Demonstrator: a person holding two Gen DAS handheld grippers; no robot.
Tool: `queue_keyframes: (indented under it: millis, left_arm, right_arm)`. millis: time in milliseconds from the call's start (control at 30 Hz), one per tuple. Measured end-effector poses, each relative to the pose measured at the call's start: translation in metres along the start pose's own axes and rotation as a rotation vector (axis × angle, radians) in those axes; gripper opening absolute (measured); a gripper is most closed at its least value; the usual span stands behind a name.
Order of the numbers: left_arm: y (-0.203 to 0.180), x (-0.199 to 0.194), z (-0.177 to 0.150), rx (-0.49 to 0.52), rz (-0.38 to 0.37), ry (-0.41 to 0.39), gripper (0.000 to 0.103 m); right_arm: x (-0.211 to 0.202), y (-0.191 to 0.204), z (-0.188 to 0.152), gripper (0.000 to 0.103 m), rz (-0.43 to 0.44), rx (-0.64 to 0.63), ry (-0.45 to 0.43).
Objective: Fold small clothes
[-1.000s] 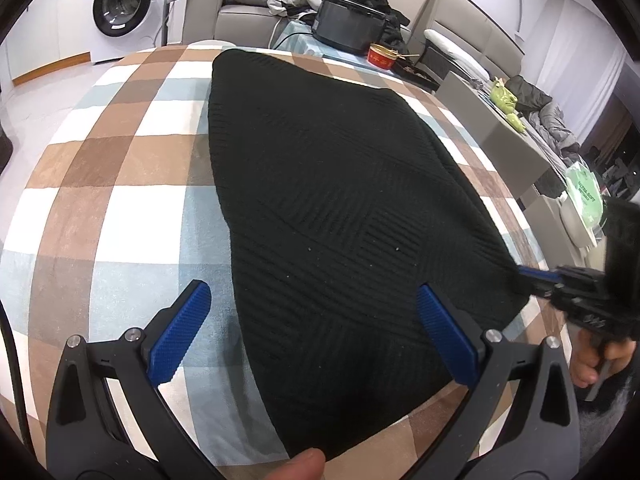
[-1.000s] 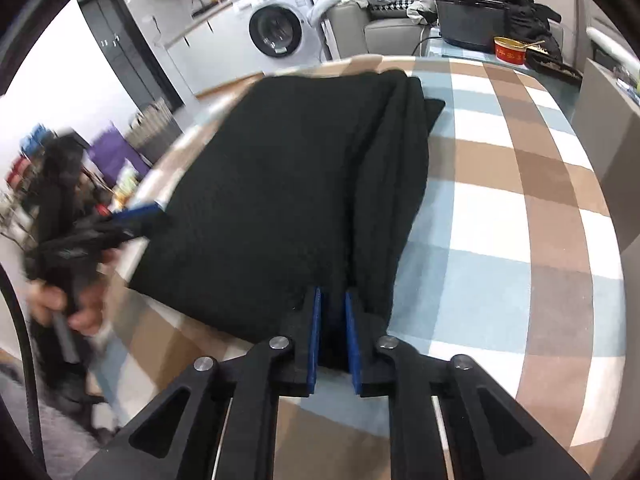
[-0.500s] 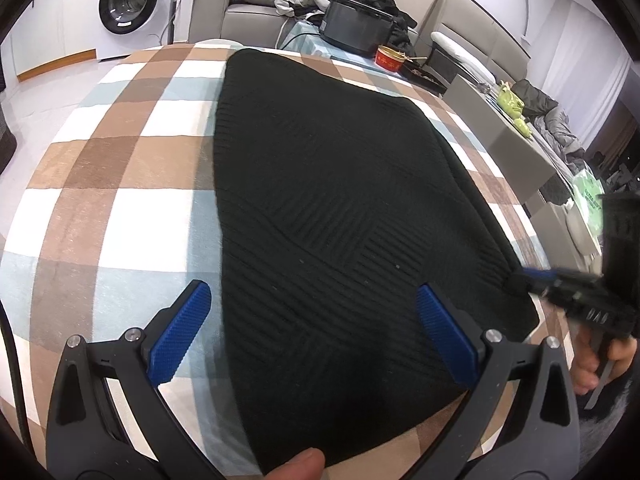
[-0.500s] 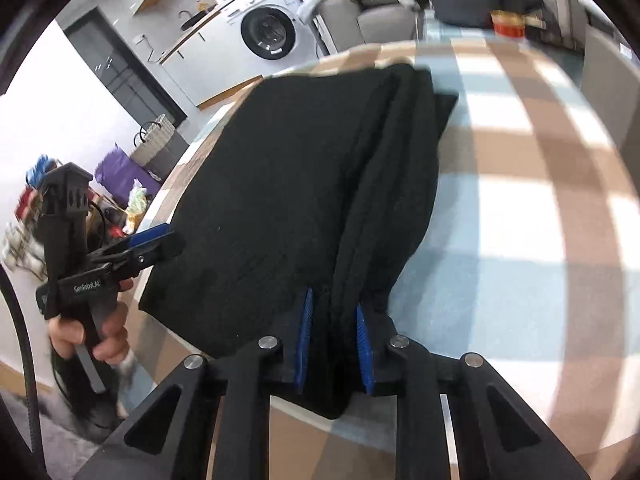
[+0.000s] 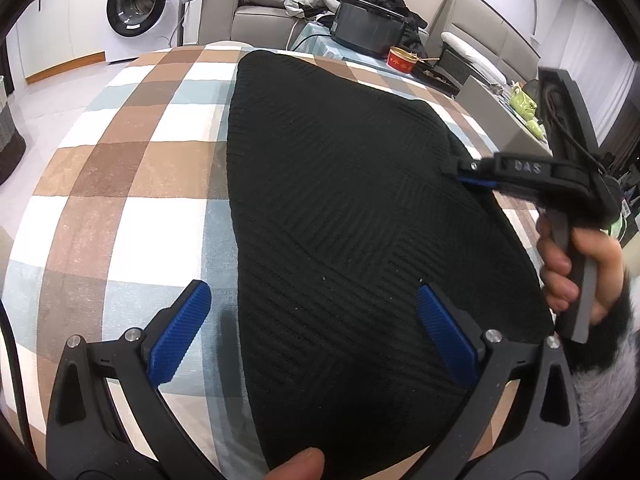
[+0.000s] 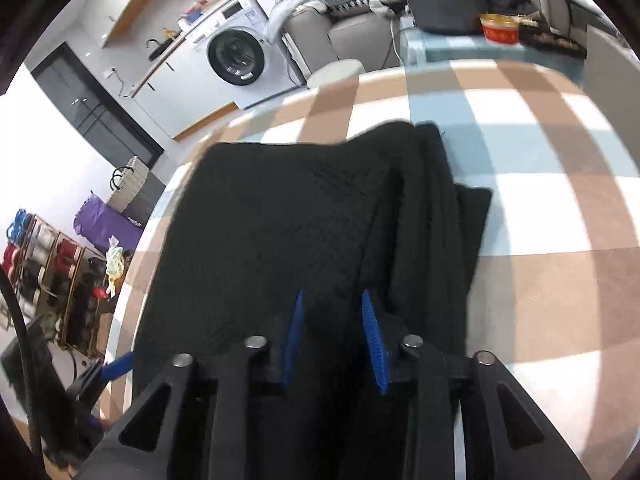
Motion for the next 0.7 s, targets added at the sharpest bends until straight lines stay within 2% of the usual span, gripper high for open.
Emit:
queue_keyframes:
  millis: [33,67,100,167,233,300,333,400,433,500,567,600,667,700]
  left_arm:
    - [0.000,0.001,0.000,0.001,0.004,0.001,0.102]
    - [0.000,0.001,0.001,0.002,0.004,0.002,0.102]
    - [0.000,0.001,0.001,0.003,0.002,0.003,0.102]
    - [0.001,0.002,0.002,0.003,0.004,0.003,0.102]
    - [0.001,0.003,0.003,0.002,0.000,0.005,0.102]
    - [0.001,0.005,0.003,0.000,-0.003,0.008,0.102]
    - [0.001,0.005,0.003,-0.001,-0.005,0.011,0.102]
    - [0.002,0.006,0.004,-0.010,-0.007,0.012,0.102]
    - [0.003,0.006,0.004,-0.014,-0.009,0.013,0.102]
    - [0.005,0.007,0.006,-0.032,-0.028,0.013,0.102]
    - [0.008,0.009,0.008,-0.058,-0.056,0.018,0.101]
    - [0.010,0.010,0.009,-0.074,-0.074,0.019,0.098]
    - [0.014,0.014,0.012,-0.109,-0.127,0.027,0.080]
    - [0.015,0.015,0.013,-0.121,-0.142,0.032,0.078]
  right_arm:
    - [-0.001,0.000,0.003,0.005,-0.015,-0.010,-0.017]
    - [-0.005,0.003,0.004,0.003,-0.001,-0.019,-0.030]
    - [-0.013,0.006,0.007,0.002,0.029,-0.032,-0.068]
    - [-0.025,0.008,0.012,0.002,-0.007,-0.063,-0.126]
    - [-0.020,0.004,0.014,0.002,-0.050,-0.069,-0.105]
    - [-0.008,-0.005,0.008,0.002,-0.146,-0.070,-0.038]
    - [-0.009,-0.009,0.003,0.004,-0.162,-0.065,-0.029]
    - [-0.020,-0.010,-0.009,0.014,-0.097,-0.045,-0.037]
    - [-0.030,-0.011,-0.018,0.022,-0.054,-0.039,-0.049]
    - [-0.046,-0.014,-0.037,0.028,-0.056,-0.036,-0.074]
    - [-0.057,-0.017,-0.060,0.035,-0.065,-0.040,-0.062]
    - [-0.060,-0.018,-0.070,0.035,-0.059,-0.037,-0.053]
    - [-0.059,-0.021,-0.086,0.035,-0.074,-0.039,-0.023]
    - [-0.059,-0.022,-0.093,0.035,-0.086,-0.040,-0.017]
Point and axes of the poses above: each gripper's, at about its wrist camera, not at the fingertips, and x roughly the way its jaws point, y to its left, z to its top, the point moved 6 cm from there along x, roughly the way its jaws point, and after that the axes turned 8 degrees about y, right-handed, at the moved point
